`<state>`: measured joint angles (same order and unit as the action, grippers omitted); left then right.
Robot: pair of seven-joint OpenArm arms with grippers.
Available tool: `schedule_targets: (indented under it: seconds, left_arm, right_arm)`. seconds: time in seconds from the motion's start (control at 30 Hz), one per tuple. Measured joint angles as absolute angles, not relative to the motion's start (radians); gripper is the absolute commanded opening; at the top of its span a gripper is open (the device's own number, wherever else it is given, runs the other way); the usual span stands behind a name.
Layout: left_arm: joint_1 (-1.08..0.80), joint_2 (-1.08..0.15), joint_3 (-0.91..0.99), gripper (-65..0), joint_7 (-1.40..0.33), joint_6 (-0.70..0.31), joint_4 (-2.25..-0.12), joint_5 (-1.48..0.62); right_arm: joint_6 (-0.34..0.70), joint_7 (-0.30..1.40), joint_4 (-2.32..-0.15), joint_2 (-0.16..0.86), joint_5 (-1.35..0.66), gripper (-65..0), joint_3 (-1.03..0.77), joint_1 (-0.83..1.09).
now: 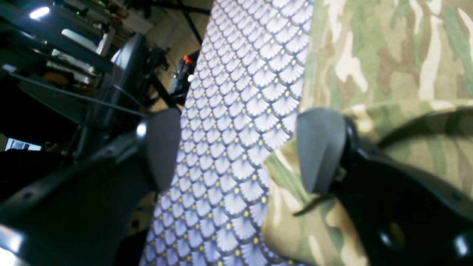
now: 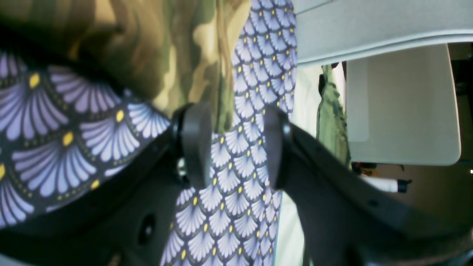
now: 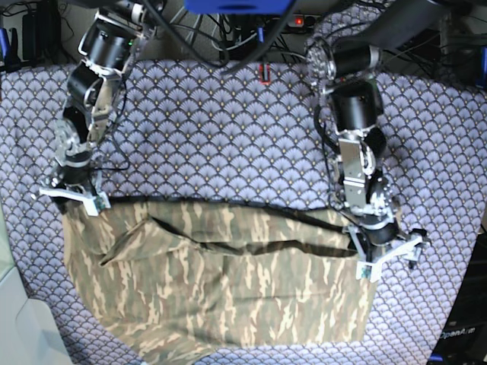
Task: Fold the T-shirt properly
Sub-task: 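Hold the shirt edge taut between both grippers above the table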
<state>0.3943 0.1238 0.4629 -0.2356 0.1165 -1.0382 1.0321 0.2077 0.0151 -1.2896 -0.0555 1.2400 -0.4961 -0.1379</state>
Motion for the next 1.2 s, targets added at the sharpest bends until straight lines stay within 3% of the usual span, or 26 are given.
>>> schedule_targets:
  seconds: [0.13, 0.23, 0.47, 0.6, 0.7, 1.2]
  left_arm:
    - [0.228, 0.107, 0.290, -15.3, -0.167, -0.036, -1.237, 1.031]
    - [0.103, 0.079, 0.190, -15.3, -0.118, -0.046, -1.330, 1.038]
    - [0.018, -0.020, 0.120, -15.4, -0.122, -0.059, -1.358, 1.040]
    - [-0.015, -0.029, 0.141, -15.4, -0.126, -0.341, -1.400, 1.048]
    - [-0.019, -0.009, 0.207, -15.4, -0.116, -0.442, -1.457, 1.047]
    - [0.062, -0.011, 0.277, -15.4, -0.113, -0.445, -1.364, 1.348]
  right_arm:
    - [0.211, 0.019, -1.289, -0.056, 1.240, -40.7, -0.495, -0.136]
    - [0.207, 0.015, -1.288, -0.057, 1.240, -40.7, -0.495, -0.138]
    - [0.208, 0.015, -1.288, -0.053, 1.241, -40.7, -0.495, -0.137]
    - [0.208, 0.015, -1.288, -0.052, 1.240, -40.7, -0.497, -0.137]
    - [0.208, 0.015, -1.288, -0.052, 1.240, -40.7, -0.497, -0.137]
    - [0.208, 0.015, -1.288, -0.053, 1.240, -40.7, -0.498, -0.136]
